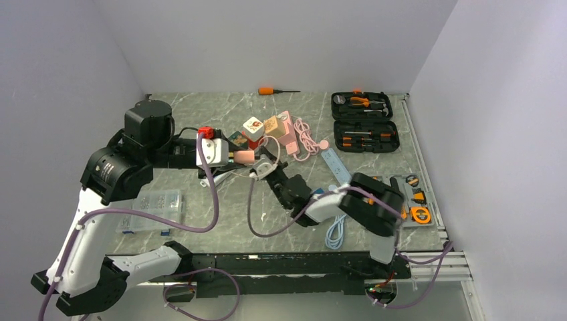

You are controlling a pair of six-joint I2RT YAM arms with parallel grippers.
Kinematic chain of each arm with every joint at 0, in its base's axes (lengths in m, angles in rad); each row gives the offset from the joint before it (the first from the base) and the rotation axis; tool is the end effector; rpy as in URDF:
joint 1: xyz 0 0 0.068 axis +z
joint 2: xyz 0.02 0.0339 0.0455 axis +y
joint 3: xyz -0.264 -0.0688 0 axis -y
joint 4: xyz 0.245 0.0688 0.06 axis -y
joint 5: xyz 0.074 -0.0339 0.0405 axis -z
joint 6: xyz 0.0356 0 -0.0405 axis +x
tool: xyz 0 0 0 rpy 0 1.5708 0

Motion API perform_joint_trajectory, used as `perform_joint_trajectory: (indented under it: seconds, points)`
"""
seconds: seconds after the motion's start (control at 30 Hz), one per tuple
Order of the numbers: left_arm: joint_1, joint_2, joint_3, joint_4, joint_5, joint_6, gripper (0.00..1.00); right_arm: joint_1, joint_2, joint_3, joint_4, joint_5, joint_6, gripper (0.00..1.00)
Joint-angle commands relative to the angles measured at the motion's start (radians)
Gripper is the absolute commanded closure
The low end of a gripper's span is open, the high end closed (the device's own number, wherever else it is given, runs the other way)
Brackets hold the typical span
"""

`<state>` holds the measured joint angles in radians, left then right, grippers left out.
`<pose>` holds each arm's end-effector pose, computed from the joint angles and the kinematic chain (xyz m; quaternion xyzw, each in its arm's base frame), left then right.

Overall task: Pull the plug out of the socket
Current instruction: Place the plug at the corner of the board.

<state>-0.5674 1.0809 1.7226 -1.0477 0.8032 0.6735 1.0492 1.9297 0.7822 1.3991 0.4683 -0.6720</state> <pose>0.1101 -0.1005 0.5022 0.6219 0.5004 -0.2991 0.5229 0.1985 0.3132 0.1883 -0.3324 0.5277 0.0045 0.7817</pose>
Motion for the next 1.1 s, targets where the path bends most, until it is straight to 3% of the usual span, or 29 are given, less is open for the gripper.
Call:
perform_joint_trajectory:
  seconds: [0.0, 0.33, 0.67, 0.87, 1.07]
  points:
    - [-0.004, -0.042, -0.053, 0.135, -0.082, 0.019, 1.0, 0.07, -0.302, -0.082, 0.023, -0.016, 0.082, 1.0]
    - [-0.006, -0.071, -0.113, 0.235, -0.134, -0.004, 1.0, 0.178, -0.851, -0.124, -0.443, -0.068, 0.239, 1.0]
    - [-0.006, -0.052, -0.072, 0.301, -0.144, -0.018, 0.99, 0.276, -1.138, -0.064, -0.732, -0.023, 0.25, 1.0]
    - [-0.03, -0.008, -0.096, 0.314, -0.118, -0.064, 0.96, 0.284, -1.211, -0.088, -0.85, 0.134, 0.235, 1.0]
    - [-0.108, 0.1, -0.13, 0.264, -0.132, -0.048, 0.95, 0.284, -1.187, -0.131, -0.998, 0.543, 0.29, 1.0]
